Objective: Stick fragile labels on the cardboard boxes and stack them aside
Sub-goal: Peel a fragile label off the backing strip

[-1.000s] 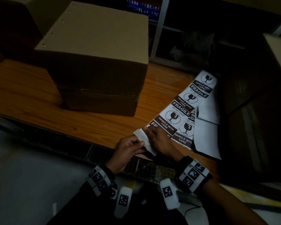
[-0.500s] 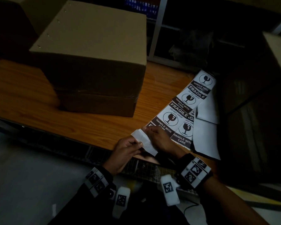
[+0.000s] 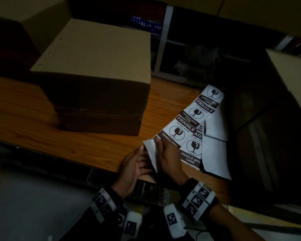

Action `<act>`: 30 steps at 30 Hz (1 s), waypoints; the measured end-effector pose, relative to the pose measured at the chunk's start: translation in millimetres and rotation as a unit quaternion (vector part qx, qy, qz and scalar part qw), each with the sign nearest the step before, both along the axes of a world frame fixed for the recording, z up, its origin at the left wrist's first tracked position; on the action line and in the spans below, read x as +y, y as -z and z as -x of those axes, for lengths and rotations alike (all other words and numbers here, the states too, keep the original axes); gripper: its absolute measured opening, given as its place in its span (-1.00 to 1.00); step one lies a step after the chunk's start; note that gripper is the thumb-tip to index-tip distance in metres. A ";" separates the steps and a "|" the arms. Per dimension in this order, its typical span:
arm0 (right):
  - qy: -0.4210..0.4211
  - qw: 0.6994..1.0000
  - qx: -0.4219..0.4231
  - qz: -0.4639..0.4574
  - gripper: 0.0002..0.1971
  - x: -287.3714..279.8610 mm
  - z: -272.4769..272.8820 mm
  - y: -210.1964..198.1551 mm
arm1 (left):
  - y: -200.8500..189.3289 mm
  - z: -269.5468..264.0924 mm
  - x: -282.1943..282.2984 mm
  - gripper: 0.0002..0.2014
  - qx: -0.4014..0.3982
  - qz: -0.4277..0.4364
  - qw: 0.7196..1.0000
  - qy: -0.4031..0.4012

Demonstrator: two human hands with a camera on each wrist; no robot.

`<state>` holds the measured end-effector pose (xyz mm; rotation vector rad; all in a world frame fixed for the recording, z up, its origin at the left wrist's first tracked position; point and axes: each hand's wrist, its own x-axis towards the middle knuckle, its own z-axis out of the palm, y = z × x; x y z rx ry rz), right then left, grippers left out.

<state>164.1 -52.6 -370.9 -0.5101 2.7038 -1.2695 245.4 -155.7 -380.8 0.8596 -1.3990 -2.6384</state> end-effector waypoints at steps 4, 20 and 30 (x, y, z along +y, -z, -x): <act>0.029 0.997 0.068 -0.005 -0.64 -7.3 -6.7 7.7 | -5.3 17.2 10.0 -0.70 -0.027 0.089 0.995 -0.043; 0.076 0.946 -0.222 0.222 -0.41 -5.7 3.7 14.1 | 11.5 31.0 25.9 -0.83 -0.024 0.185 0.976 -0.115; -0.006 0.998 -0.060 -0.015 -0.39 3.4 10.7 -7.5 | 5.1 33.6 16.0 -0.85 0.013 0.253 0.958 -0.133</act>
